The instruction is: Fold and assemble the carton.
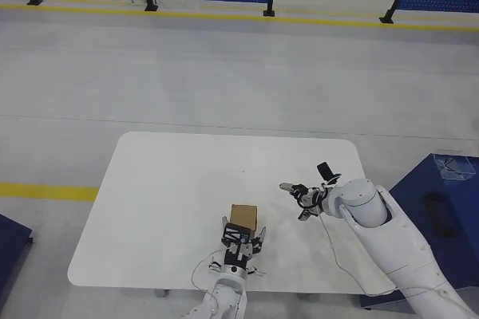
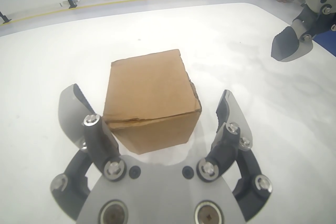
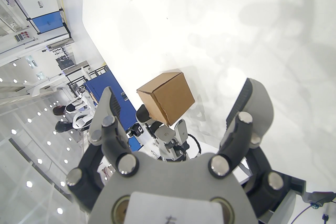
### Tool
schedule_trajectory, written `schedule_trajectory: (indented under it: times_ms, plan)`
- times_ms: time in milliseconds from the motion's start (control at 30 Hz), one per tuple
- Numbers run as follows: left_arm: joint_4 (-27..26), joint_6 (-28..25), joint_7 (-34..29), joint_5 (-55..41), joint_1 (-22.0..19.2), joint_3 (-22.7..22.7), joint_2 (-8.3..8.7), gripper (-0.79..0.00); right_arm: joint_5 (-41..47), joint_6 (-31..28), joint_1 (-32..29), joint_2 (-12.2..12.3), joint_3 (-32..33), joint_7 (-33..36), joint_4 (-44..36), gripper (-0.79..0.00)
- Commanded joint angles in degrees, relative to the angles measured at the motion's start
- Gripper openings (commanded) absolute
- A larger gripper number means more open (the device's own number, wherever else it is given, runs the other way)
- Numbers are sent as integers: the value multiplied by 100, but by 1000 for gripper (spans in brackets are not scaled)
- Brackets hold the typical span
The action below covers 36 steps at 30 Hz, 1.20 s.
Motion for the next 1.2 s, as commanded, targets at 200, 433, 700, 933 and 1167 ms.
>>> schedule_trajectory:
  times_ms: [200, 433, 700, 933, 1167]
  plan:
    - [-8, 39, -37, 99, 19, -75, -76, 0, 0, 0, 0, 0, 0, 0, 0, 0]
    - [2, 69, -62, 174, 29, -136, -142, 0, 0, 0, 0, 0, 0, 0, 0, 0]
    - [41, 82, -68, 249, 41, -211, -212, -34, 0, 0, 0, 0, 0, 0, 0, 0]
    - [62, 81, -56, 315, 56, -283, -264, -89, 0, 0, 0, 0, 0, 0, 0, 0]
    - [94, 46, -57, 368, 67, -356, -312, -114, 0, 0, 0, 0, 0, 0, 0, 0]
